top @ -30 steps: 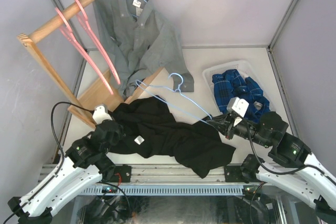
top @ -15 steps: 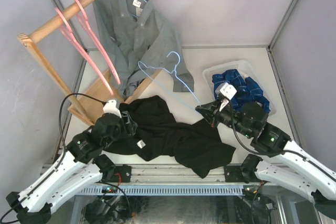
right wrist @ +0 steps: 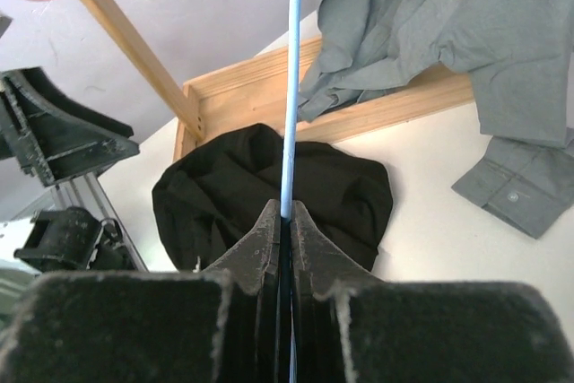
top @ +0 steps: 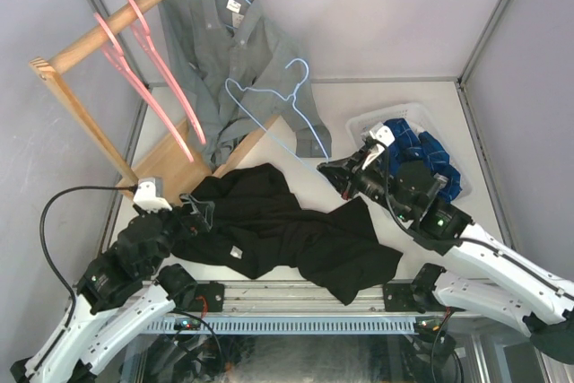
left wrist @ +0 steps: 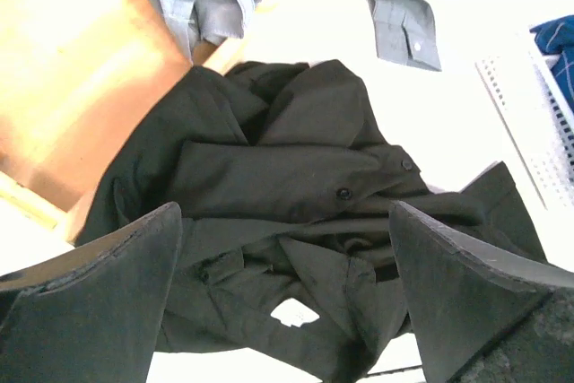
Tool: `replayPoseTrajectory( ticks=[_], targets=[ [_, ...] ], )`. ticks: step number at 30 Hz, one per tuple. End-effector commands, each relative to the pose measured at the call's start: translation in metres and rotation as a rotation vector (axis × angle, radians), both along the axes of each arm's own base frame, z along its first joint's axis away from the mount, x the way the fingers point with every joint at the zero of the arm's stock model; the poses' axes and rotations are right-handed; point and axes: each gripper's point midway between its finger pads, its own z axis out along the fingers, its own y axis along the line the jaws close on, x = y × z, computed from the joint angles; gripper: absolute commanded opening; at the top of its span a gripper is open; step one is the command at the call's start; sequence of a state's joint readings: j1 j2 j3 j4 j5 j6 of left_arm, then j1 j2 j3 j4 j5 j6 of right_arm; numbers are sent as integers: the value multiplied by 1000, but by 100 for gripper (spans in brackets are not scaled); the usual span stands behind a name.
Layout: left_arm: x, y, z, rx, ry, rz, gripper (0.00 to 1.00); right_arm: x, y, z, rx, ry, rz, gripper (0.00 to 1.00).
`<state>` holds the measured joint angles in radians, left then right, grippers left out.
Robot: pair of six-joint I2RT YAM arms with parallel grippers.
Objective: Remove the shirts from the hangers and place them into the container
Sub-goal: Place the hanger on the clothesline.
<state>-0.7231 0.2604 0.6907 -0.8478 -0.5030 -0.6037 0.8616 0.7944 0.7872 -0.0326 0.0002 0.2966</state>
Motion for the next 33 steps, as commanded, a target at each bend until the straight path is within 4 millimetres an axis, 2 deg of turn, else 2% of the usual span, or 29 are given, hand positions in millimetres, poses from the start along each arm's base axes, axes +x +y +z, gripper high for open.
replayPoseTrajectory(
  ticks=[1, 3, 6, 8, 13, 18, 27, 28, 31, 33],
  targets=[
    [5, 7, 17, 4, -87, 21, 100, 13, 9, 52, 91, -59, -2, 0],
    [4, 6, 18, 28, -76, 2, 100, 18, 16, 58, 52, -67, 8, 0],
    [2, 23, 23, 53, -45, 89, 100, 26, 23, 70, 17, -72, 12, 0],
    [3, 27, 26, 68, -60, 106, 100, 29, 30, 71, -5, -69, 35, 0],
    [7, 27, 16, 92, -69, 108, 100, 31, 51, 76, -14, -77, 112, 0],
    [7, 41, 12, 116, -43, 188, 100, 34, 69, 87, -27, -91, 177, 0],
    [9, 37, 9, 122, -35, 175, 100, 54, 93, 119, 40, -142, 160, 0],
    [9, 37, 9, 123, -34, 174, 100, 60, 98, 117, 25, -137, 149, 0],
    [9, 37, 8, 128, -33, 174, 100, 80, 102, 129, -5, -134, 31, 0],
    [9, 37, 8, 129, -33, 175, 100, 85, 107, 139, 52, -115, -18, 0]
  ],
)
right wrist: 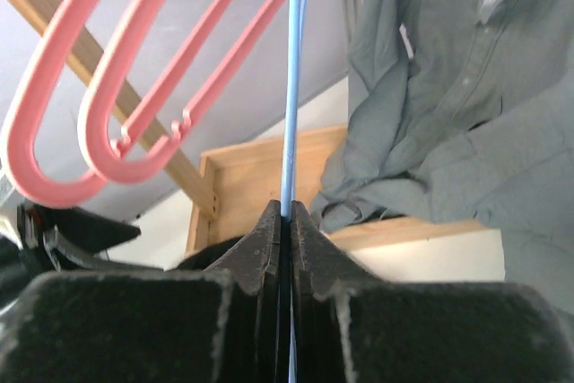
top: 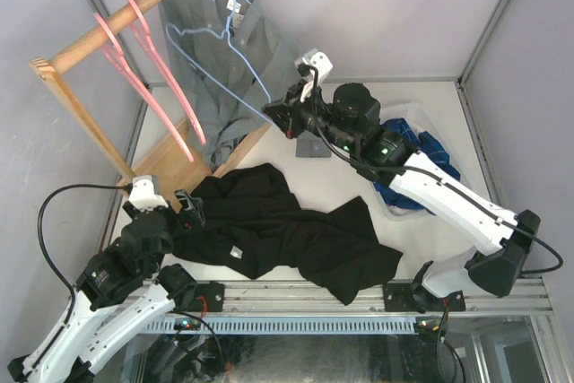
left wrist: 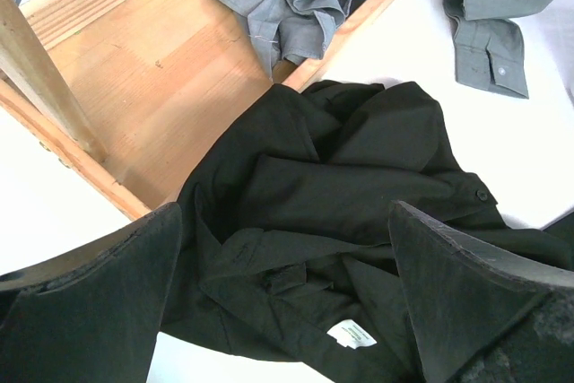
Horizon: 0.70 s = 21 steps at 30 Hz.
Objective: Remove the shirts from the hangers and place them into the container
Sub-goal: Place the hanger on the clothesline.
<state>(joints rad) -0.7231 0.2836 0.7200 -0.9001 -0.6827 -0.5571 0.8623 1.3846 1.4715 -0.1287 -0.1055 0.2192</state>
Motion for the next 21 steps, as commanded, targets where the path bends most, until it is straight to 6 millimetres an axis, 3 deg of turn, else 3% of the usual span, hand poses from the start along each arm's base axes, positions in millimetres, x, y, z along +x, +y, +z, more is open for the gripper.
replayPoseTrajectory(
  ticks=[1, 4, 11, 16, 21],
  targets=[
    [4, 2, 5, -4, -17, 29, 100, 10, 8, 53, 140, -66, -82, 0],
    [5, 2, 5, -3, -15, 31, 100, 6, 32, 62, 145, -78, 9, 0],
    [5, 2, 4, 0, -13, 28, 100, 20, 75, 48, -16, -32, 43, 0],
    [6, 1, 3, 4, -9, 27, 100, 28, 90, 41, -63, -35, 28, 0],
    [6, 0, 2, 6, -6, 25, 100, 48, 89, 24, -152, -15, -53, 0]
  ],
)
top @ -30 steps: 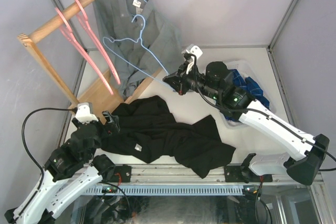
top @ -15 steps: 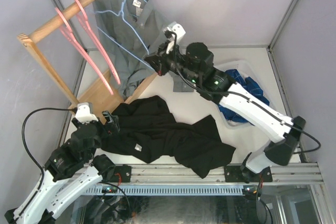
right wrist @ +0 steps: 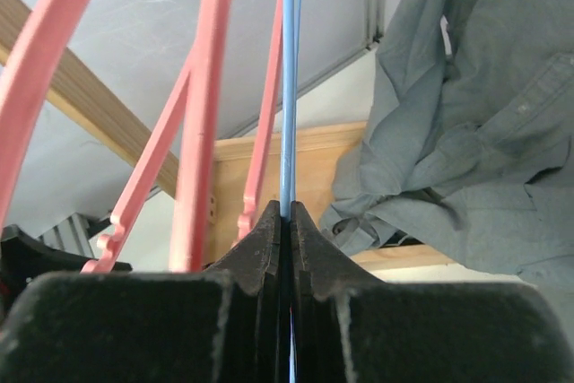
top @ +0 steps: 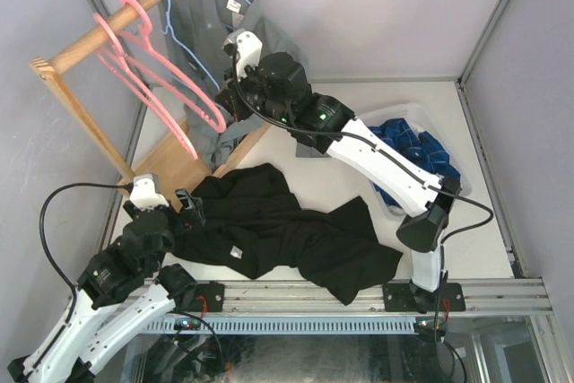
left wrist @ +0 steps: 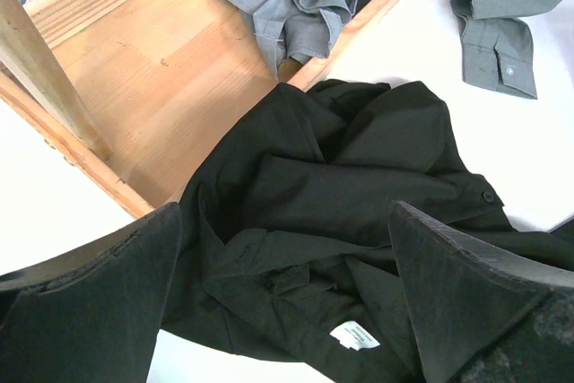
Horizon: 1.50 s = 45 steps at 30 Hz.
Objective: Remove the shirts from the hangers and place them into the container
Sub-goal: Place the hanger on the clothesline.
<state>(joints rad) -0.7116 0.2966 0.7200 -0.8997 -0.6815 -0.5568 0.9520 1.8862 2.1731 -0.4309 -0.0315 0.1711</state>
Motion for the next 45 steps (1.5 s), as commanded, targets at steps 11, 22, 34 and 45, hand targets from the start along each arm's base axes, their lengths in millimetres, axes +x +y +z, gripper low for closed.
replayPoseTrajectory(
  ticks=[11, 22, 34, 45],
  targets=[
    [8, -4, 2, 11, 0, 2, 100, 18, -29, 54, 19, -162, -174, 0],
    [8, -4, 1, 14, 3, 2, 100, 22, 15, 42, 21, -173, -50, 0],
    [8, -5, 0, 16, 7, 2, 100, 21, 0, 28, -16, -152, -99, 0],
    [9, -5, 0, 19, 11, 0, 100, -6, -40, 29, 78, -133, -58, 30]
  ],
)
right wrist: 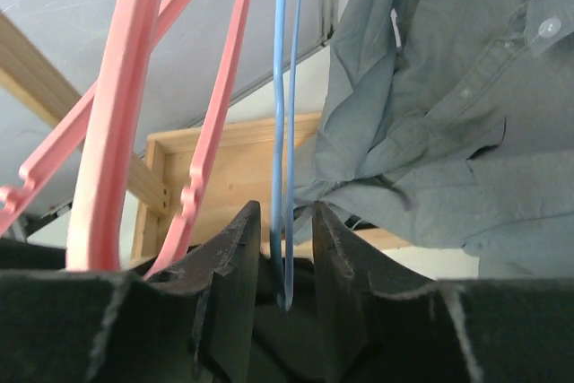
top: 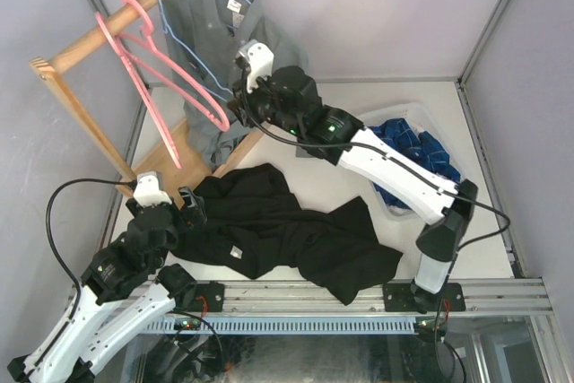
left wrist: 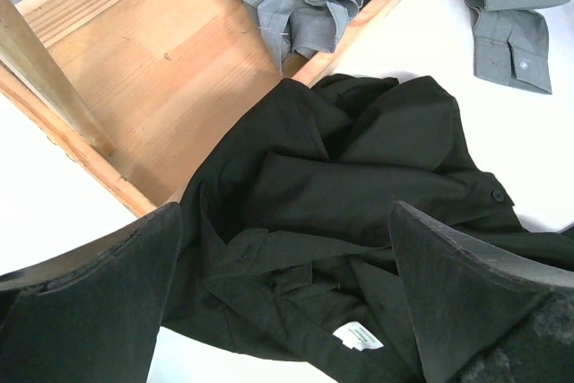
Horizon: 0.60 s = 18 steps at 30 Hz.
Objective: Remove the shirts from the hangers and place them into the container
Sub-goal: Place the hanger on the clothesline, then pick up the shirt from the center of the board.
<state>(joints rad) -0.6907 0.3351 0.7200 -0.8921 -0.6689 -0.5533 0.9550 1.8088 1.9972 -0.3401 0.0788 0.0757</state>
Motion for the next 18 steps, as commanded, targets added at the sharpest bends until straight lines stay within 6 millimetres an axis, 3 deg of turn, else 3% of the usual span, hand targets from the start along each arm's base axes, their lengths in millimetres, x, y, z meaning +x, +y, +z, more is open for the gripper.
replayPoseTrajectory(
  ticks=[1, 4, 5, 6, 10, 13, 18],
  targets=[
    [5, -4, 4, 1, -16, -8, 100, -22, -26, 46, 154, -52, 50, 36],
    [5, -3, 5, -2, -20, -7, 100, -20, -51, 26, 151, -40, -12, 55],
    [5, -3, 5, -1, -20, -6, 100, -16, -62, 13, 145, -37, -58, 60],
    [5, -3, 5, -2, -21, -6, 100, -13, -73, -13, 119, -14, -100, 65],
    [5, -3, 5, -4, -22, -5, 100, -22, -104, -61, 138, 93, -148, 71],
    [6, -3, 5, -4, -21, -6, 100, -50, -99, -118, 94, 218, -73, 72],
    [7, -4, 4, 1, -16, -10, 100, -129, -57, -211, -100, 215, 178, 71]
  ],
)
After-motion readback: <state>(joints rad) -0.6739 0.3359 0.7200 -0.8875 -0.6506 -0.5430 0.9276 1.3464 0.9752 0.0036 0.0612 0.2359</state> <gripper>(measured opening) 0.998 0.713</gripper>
